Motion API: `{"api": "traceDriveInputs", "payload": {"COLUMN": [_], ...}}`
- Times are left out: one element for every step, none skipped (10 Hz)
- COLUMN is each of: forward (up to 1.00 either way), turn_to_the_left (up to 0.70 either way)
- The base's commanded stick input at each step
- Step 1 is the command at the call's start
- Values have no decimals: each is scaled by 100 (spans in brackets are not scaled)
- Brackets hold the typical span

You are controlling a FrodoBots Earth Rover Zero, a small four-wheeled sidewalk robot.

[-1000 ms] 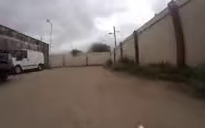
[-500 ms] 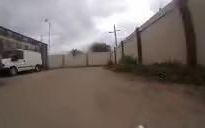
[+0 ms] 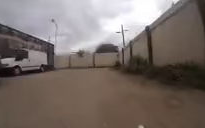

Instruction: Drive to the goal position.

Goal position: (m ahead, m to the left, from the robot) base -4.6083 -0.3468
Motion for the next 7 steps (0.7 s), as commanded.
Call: {"api": "traceDriveInputs", "payload": {"forward": [100, 100, 100, 100, 100, 100, 100], "turn_to_the_left": [0, 0, 0, 0, 0, 0, 0]}}
